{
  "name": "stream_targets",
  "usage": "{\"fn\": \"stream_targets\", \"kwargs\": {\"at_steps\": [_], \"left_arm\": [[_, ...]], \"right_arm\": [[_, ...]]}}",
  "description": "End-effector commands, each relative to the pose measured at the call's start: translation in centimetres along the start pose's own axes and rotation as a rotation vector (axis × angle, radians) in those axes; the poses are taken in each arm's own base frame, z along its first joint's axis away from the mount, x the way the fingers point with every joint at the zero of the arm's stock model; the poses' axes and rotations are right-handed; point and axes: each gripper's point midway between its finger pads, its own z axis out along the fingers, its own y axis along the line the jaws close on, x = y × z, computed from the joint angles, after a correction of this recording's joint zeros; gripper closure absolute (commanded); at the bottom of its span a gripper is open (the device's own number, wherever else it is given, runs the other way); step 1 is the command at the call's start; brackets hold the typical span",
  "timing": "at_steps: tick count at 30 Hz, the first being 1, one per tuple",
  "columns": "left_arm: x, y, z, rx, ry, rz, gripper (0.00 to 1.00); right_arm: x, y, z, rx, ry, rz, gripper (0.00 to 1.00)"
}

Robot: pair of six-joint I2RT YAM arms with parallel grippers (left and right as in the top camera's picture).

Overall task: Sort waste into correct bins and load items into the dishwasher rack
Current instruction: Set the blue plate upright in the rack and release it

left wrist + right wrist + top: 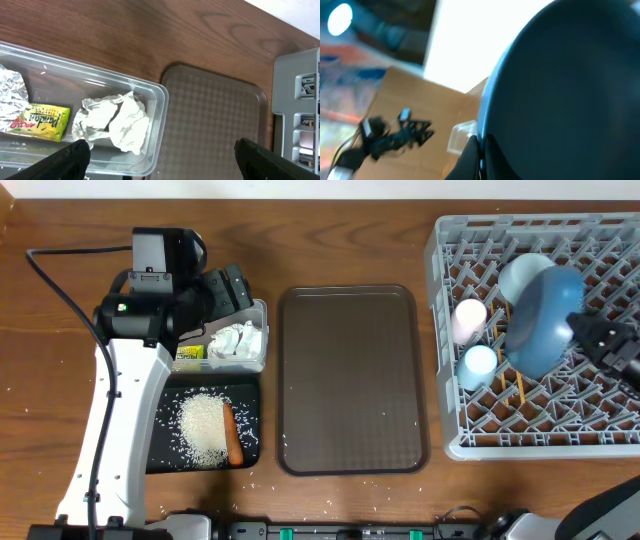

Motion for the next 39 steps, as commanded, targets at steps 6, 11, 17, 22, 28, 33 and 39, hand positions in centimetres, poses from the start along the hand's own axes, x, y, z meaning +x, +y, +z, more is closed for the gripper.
{"fn": "stream_targets", "kwargs": {"at_steps": [6,11,17,22,28,33,39], "left_arm": [[-0.4,0.1,-0.6,-0.004,-0.022,-0.001,0.05],[-0.4,0.1,-0.6,-0.004,-0.022,-0.001,0.05],[-0.4,0.1,-0.6,-0.004,-0.022,-0.001,0.05],[-0.4,0.1,-0.6,-0.004,-0.022,-0.001,0.05],[-0.4,0.1,-0.6,-0.004,-0.022,-0.001,0.05],[-0.4,0.1,-0.6,-0.004,-0.022,-0.001,0.05],[-0.4,0.1,-0.6,-0.004,-0.022,-0.001,0.05]], "right_arm": [[-1.4,-9.0,-6.4,0.472,-0.173,0.265,0.99],[-1.5,-12.3,-9.9,0.679,-0.258,0.363,0.97],[-2.1,-13.8,-11.6,0.785,-0.346,0.449,0.92],[-2.8,-13.5,-11.6,0.776,-0.369,0.454,0.84],[-3.3,-11.1,-8.1,0.748,-0.272,0.283,0.85],[-3.2,-8.4,-2.9,0.753,-0.11,0.042,0.86],[0.6,-4.6,5.6,0.646,0.145,-0.224,0.85]]}}
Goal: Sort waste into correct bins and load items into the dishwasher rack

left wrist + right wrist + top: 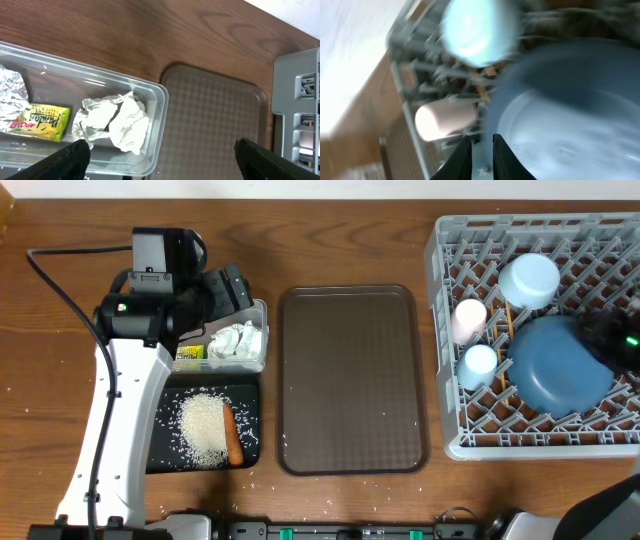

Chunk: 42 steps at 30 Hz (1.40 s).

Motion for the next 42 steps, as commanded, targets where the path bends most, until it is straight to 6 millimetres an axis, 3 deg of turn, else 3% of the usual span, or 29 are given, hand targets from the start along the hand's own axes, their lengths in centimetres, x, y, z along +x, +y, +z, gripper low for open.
{"fn": "stream_targets", "kwargs": {"at_steps": [1,9,15,16,18,19,21,22,27,42], "left_arm": [[-0.4,0.1,-0.6,-0.004,-0.022,-0.001,0.05],[-0.4,0.1,-0.6,-0.004,-0.022,-0.001,0.05],[-0.4,0.1,-0.6,-0.003,-0.022,-0.001,0.05],[-0.4,0.1,-0.6,-0.004,-0.021,-0.001,0.05],[-0.4,0.1,-0.6,-0.004,-0.022,-0.001,0.05],[-0.4,0.1,-0.6,-0.004,-0.021,-0.001,0.05],[-0.4,0.1,-0.6,-0.004,-0.022,-0.001,0.05],[-0.4,0.1,-0.6,-0.004,-0.021,-0.001,0.05],[-0.4,0.1,-0.6,-0.004,-0.022,-0.001,0.05],[-0.4,0.1,-0.6,-0.004,-0.022,-0.001,0.05]], "right_arm": [[2.1,5.6,1.5,-0.064,0.059,-0.264,0.85],[9.5,13.1,5.7,0.02,0.171,-0.611,0.82],[14.9,18.0,6.8,0.026,0.185,-0.796,0.72],[15.8,18.8,6.8,0.008,0.195,-0.82,0.67],[17.8,20.1,6.7,-0.025,0.217,-0.867,0.35],[18.5,20.5,6.7,-0.034,0.225,-0.882,0.29],[19.7,21.1,6.6,-0.05,0.242,-0.899,0.16],[20.1,21.3,6.5,-0.055,0.25,-0.902,0.01],[21.4,20.6,6.2,-0.039,0.298,-0.916,0.01],[21.4,20.6,6.2,-0.037,0.302,-0.916,0.01]]}}
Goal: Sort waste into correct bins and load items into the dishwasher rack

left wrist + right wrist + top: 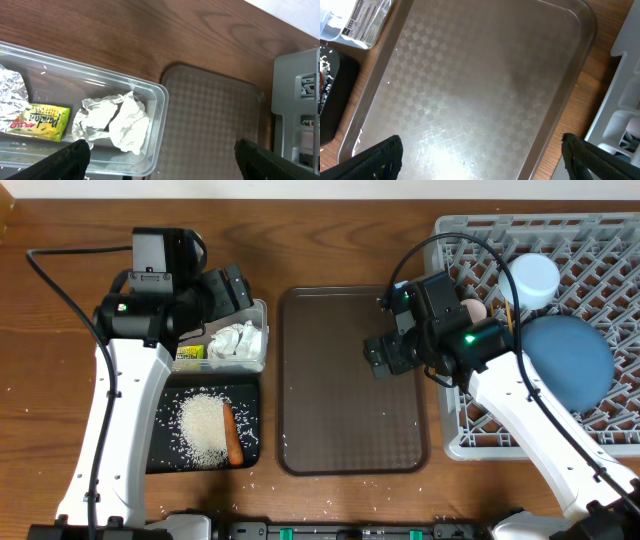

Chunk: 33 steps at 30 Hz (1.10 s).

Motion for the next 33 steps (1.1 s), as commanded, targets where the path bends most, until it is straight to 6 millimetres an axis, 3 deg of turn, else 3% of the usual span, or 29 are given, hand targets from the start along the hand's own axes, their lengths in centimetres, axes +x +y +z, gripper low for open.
{"fn": "stream_targets", "kwargs": {"at_steps": [1,13,18,25,29,33], "left_arm": [[-0.4,0.1,-0.6,-0.004,-0.022,-0.001,0.05],[-0.4,0.1,-0.6,-0.004,-0.022,-0.001,0.05],[-0.4,0.1,-0.6,-0.003,-0.022,-0.001,0.05],[-0.4,0.1,-0.6,-0.004,-0.022,-0.001,0.05],[-0.4,0.1,-0.6,-0.004,-0.022,-0.001,0.05],[-0.4,0.1,-0.6,-0.004,-0.022,-0.001,0.05]], "right_arm": [[-0.8,0.4,-1.0,0.001,-0.036,-0.003,0.01],[-0.9,0.3,-1.5,0.001,-0.048,-0.002,0.01],[-2.8,0.2,-5.3,0.034,-0.19,-0.067,0.01],[-5.3,0.1,-12.7,0.071,-0.497,-0.177,0.01],[-4.2,-0.8,-16.3,0.094,-0.691,-0.168,0.01],[-1.1,-2.3,-18.2,0.134,-0.873,-0.138,0.01]]}}
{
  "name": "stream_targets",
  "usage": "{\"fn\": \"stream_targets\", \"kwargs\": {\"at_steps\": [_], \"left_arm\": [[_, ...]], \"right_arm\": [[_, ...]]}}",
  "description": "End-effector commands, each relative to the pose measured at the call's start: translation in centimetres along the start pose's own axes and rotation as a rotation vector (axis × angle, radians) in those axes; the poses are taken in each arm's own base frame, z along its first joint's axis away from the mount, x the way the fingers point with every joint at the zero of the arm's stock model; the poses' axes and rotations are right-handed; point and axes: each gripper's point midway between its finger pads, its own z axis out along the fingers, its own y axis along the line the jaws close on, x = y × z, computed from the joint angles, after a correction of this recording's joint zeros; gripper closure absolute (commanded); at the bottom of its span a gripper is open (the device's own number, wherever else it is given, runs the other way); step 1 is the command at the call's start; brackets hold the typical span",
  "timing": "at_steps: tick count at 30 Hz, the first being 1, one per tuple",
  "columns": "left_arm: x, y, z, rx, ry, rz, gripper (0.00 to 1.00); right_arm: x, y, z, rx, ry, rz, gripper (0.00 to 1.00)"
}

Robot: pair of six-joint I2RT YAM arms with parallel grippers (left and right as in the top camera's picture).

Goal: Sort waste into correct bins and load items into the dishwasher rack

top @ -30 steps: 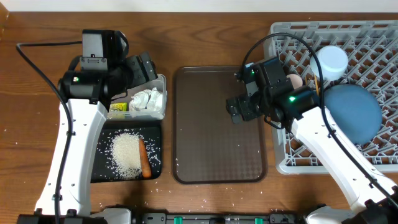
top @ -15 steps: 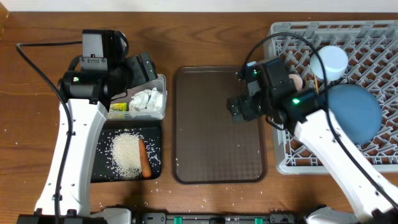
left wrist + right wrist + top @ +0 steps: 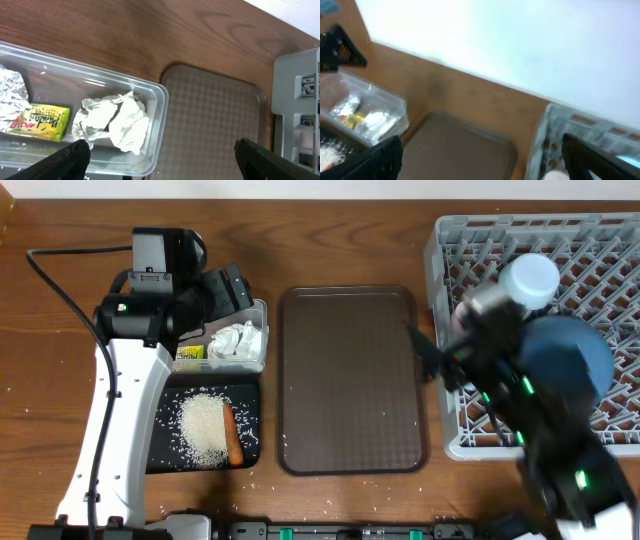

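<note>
The grey dishwasher rack [image 3: 450,445] stands at the right and holds a blue bowl [image 3: 565,365] and a white cup [image 3: 530,280]. My right gripper [image 3: 432,356], blurred, hangs open and empty at the rack's left edge. In its wrist view, the right gripper [image 3: 480,167] faces the brown tray [image 3: 465,145] and the back wall. My left gripper [image 3: 225,290] is open above the clear waste bin [image 3: 262,310]. That bin holds crumpled white paper [image 3: 117,122], a yellow packet [image 3: 37,122] and foil [image 3: 12,87].
A brown tray [image 3: 350,380] lies in the middle with nothing on it. A black tray [image 3: 160,460] at the front left holds rice [image 3: 205,425] and an orange sausage-like piece [image 3: 232,435]. Rice grains lie scattered near the table's front edge.
My right gripper, then open low over the brown tray's right part, is now back at the rack's left edge, with its camera tilted up toward the wall. The left arm is unmoved.
My right gripper first held the blue bowl above the rack. Then the bowl lay in the rack with the gripper still at it. Later the gripper was open over the brown tray, with the bowl left in the rack. Now it is by the rack's edge.
</note>
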Motion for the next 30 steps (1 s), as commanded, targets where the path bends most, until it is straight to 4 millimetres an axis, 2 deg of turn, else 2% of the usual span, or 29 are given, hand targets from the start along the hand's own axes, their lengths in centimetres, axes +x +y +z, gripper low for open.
{"fn": "stream_targets", "kwargs": {"at_steps": [1,6,11,21,30], "left_arm": [[-0.4,0.1,-0.6,-0.004,-0.022,-0.001,0.05],[-0.4,0.1,-0.6,-0.004,-0.022,-0.001,0.05],[-0.4,0.1,-0.6,-0.004,-0.022,-0.001,0.05],[-0.4,0.1,-0.6,-0.004,-0.022,-0.001,0.05],[-0.4,0.1,-0.6,-0.004,-0.022,-0.001,0.05]], "right_arm": [[2.5,-1.4,-2.4,0.063,-0.074,0.003,0.01],[5.8,-3.5,-5.8,0.167,-0.199,0.044,0.01],[8.4,-5.0,-7.0,0.245,-0.256,0.054,0.01],[11.8,-6.7,-6.6,0.301,-0.36,0.174,0.01],[16.2,-7.2,-4.8,0.312,-0.286,0.208,0.01]]}}
